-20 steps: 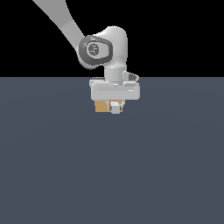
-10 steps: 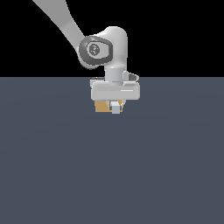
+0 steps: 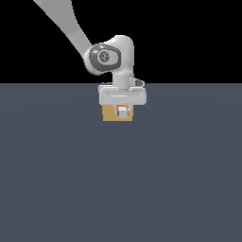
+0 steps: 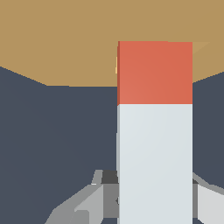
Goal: Insert the peg into the horizontal hole in a box.
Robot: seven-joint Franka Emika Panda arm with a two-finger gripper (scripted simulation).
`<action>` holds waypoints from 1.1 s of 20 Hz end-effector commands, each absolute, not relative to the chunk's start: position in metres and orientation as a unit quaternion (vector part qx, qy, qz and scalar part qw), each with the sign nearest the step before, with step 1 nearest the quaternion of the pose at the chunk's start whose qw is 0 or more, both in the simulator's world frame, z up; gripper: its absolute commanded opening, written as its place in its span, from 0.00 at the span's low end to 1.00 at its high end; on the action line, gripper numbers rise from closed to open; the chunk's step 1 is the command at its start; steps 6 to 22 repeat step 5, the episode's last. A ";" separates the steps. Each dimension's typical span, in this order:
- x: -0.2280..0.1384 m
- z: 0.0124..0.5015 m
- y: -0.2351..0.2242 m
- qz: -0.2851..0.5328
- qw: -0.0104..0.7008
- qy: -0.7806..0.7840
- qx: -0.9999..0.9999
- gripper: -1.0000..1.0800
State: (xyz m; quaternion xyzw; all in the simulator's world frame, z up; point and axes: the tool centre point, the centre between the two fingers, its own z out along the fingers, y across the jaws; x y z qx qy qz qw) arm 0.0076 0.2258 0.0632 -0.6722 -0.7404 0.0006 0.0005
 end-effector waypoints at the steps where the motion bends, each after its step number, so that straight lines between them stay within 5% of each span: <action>1: 0.007 0.064 0.239 0.000 0.000 -0.740 -0.673 0.00; 22: 0.007 0.065 0.247 0.000 0.000 -0.740 -0.673 0.00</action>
